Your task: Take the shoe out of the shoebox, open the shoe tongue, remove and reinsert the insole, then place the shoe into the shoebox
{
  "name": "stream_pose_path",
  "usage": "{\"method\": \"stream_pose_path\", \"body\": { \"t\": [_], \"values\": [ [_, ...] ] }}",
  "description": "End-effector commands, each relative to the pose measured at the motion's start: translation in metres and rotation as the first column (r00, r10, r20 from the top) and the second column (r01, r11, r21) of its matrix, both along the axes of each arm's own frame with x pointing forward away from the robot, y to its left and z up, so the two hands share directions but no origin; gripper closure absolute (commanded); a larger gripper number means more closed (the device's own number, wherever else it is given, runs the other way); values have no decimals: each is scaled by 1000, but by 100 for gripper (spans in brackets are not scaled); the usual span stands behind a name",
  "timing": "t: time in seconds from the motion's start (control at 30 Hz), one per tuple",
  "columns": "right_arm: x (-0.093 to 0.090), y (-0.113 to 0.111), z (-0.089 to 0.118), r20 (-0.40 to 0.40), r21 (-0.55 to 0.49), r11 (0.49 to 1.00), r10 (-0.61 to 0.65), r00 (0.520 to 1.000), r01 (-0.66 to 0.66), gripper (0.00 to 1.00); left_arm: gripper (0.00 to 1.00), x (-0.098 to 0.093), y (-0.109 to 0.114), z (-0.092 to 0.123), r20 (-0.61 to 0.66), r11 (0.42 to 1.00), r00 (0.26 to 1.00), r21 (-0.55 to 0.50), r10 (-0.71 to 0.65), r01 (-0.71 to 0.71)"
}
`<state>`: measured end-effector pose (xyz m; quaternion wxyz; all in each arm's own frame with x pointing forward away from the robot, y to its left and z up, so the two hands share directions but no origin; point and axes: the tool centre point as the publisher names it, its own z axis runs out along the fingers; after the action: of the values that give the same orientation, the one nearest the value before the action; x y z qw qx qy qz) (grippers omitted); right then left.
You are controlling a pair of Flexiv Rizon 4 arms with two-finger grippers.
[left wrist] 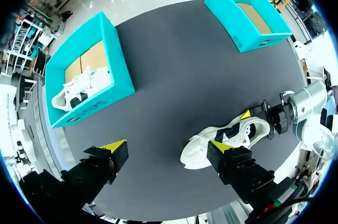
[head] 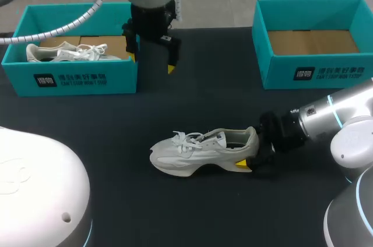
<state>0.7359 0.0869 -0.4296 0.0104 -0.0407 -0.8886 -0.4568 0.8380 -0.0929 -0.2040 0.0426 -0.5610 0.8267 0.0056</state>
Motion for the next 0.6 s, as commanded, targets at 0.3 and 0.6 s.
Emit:
{"method": "stream_pose_path", "body": {
  "t": [0.3, 0.6],
  "values": [
    [0, 4, -5, -1, -2, 1000, 0, 1000, 0, 100, 0, -58, -31, -17, 53, 998, 998, -46, 46, -44],
    [0, 4, -5, -1, -2, 1000, 0, 1000, 0, 100, 0, -64, -42, -27, 16, 998, 999, -33, 45, -45]
  ]
}}
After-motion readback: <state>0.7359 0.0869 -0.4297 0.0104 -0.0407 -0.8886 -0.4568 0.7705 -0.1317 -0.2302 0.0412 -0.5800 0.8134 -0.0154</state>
